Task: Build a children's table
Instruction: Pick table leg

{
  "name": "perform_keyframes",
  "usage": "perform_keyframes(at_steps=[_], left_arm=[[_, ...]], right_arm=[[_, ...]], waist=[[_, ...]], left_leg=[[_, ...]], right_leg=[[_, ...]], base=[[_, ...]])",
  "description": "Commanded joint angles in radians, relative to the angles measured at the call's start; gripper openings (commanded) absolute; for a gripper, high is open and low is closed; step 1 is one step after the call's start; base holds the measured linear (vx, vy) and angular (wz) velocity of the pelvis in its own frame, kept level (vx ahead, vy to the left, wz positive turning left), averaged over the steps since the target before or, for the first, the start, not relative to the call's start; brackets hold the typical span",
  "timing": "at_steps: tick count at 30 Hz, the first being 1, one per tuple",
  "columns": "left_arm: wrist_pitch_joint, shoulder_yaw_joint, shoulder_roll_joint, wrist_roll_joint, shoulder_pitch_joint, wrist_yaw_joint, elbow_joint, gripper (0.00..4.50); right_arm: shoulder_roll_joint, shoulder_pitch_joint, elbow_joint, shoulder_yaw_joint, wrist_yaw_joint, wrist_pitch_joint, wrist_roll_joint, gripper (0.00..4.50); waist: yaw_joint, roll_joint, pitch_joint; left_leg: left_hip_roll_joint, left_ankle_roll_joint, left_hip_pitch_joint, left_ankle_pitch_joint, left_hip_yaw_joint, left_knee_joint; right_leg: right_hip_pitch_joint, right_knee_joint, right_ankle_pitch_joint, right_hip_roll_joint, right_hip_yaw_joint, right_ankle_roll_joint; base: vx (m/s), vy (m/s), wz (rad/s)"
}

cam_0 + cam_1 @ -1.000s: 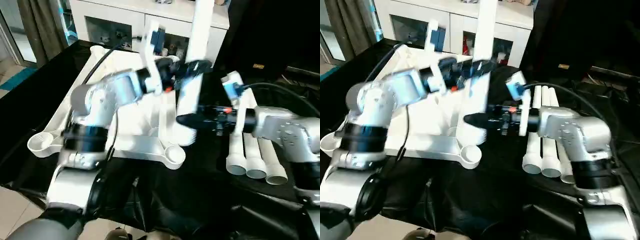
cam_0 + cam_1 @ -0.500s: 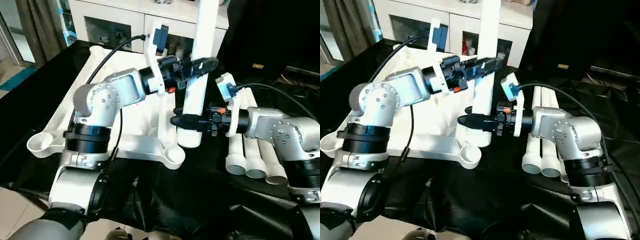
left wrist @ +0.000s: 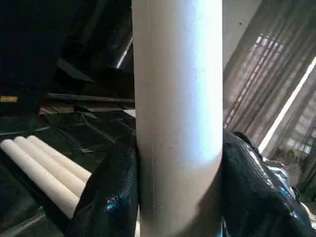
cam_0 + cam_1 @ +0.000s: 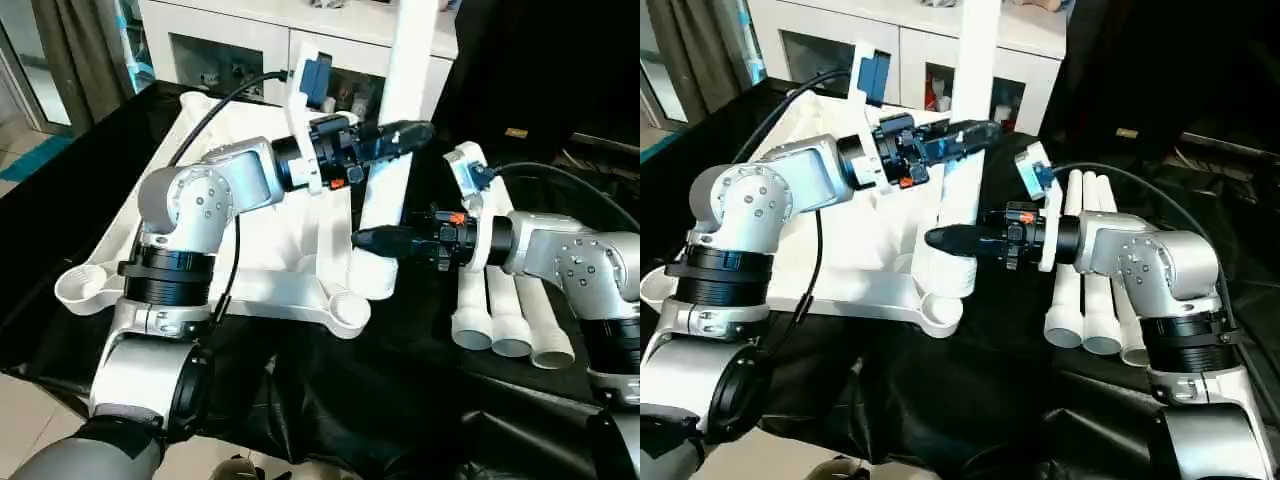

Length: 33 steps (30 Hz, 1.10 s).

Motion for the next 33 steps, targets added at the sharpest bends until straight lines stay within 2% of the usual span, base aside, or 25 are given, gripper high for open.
perform_keyframes(at_steps=[1,3,5,8,10,16,26,31,33], left_arm=[[0.012,-0.012,-0.001,-0.017,0.000,-0.011,-0.033,1.87],[0.016,-0.010,-0.006,-0.022,0.003,-0.012,-0.040,1.87],[0.018,-0.008,-0.010,-0.025,0.003,-0.009,-0.040,1.86],[0.019,-0.006,-0.013,-0.026,0.002,-0.007,-0.039,1.86],[0.023,-0.002,-0.015,-0.033,0.001,-0.007,-0.041,1.86],[0.030,0.002,-0.015,-0.037,-0.001,-0.009,-0.047,1.86],[0.036,0.012,-0.015,-0.045,0.000,-0.008,-0.049,1.86],[0.040,0.025,-0.013,-0.051,0.009,0.003,-0.058,1.86],[0.043,0.026,-0.014,-0.055,0.018,0.004,-0.068,1.86]], right_arm=[[-0.004,-0.007,0.005,-0.008,-0.005,0.001,0.003,3.07],[-0.002,-0.001,0.003,-0.001,-0.004,0.001,-0.001,3.07],[-0.001,0.003,0.000,0.008,-0.003,0.004,-0.003,2.74],[-0.001,0.006,-0.005,0.017,0.001,0.007,-0.005,2.71],[-0.001,0.006,0.000,0.024,0.005,0.004,-0.009,2.31],[-0.001,0.003,0.006,0.028,0.005,0.001,-0.012,1.99],[0.008,0.003,0.009,0.024,0.001,-0.005,-0.011,1.91],[0.023,0.012,0.004,0.010,-0.015,-0.025,-0.011,1.91],[0.026,0.021,-0.005,0.004,-0.012,-0.028,-0.004,1.91]], waist=[[0.002,0.011,-0.084],[0.002,0.009,-0.084],[0.002,0.007,-0.083],[0.002,0.008,-0.084],[0.002,0.008,-0.084],[0.003,0.008,-0.084],[0.003,0.007,-0.083],[0.003,0.015,-0.084],[0.003,0.011,-0.084]], left_leg=[[0.086,0.003,0.016,-0.041,-0.043,-0.063],[0.085,0.003,0.016,-0.042,-0.043,-0.063],[0.085,0.003,0.016,-0.044,-0.042,-0.063],[0.085,0.005,0.016,-0.039,-0.043,-0.063],[0.085,0.006,0.016,-0.036,-0.043,-0.063],[0.085,0.007,0.015,-0.037,-0.043,-0.063],[0.084,0.006,0.015,-0.037,-0.042,-0.063],[0.085,0.002,0.016,-0.041,-0.044,-0.063],[0.086,0.002,0.016,-0.040,-0.044,-0.064]], right_leg=[[0.068,-0.061,-0.101,-0.118,0.070,-0.206],[0.069,-0.062,-0.101,-0.119,0.071,-0.207],[0.069,-0.063,-0.109,-0.119,0.071,-0.205],[0.069,-0.063,-0.113,-0.118,0.071,-0.198],[0.068,-0.062,-0.106,-0.118,0.071,-0.200],[0.069,-0.063,-0.114,-0.118,0.071,-0.196],[0.068,-0.064,-0.121,-0.118,0.071,-0.192],[0.068,-0.062,-0.106,-0.118,0.070,-0.201],[0.069,-0.061,-0.099,-0.119,0.071,-0.203]], base=[[0.000,0.000,0.00],[0.000,0.000,0.00],[0.000,0.000,0.00],[0.000,0.000,0.00],[0.000,0.000,0.00],[0.000,0.000,0.00],[0.000,0.000,0.00],[0.000,0.000,0.00],[0.000,0.000,0.00]])
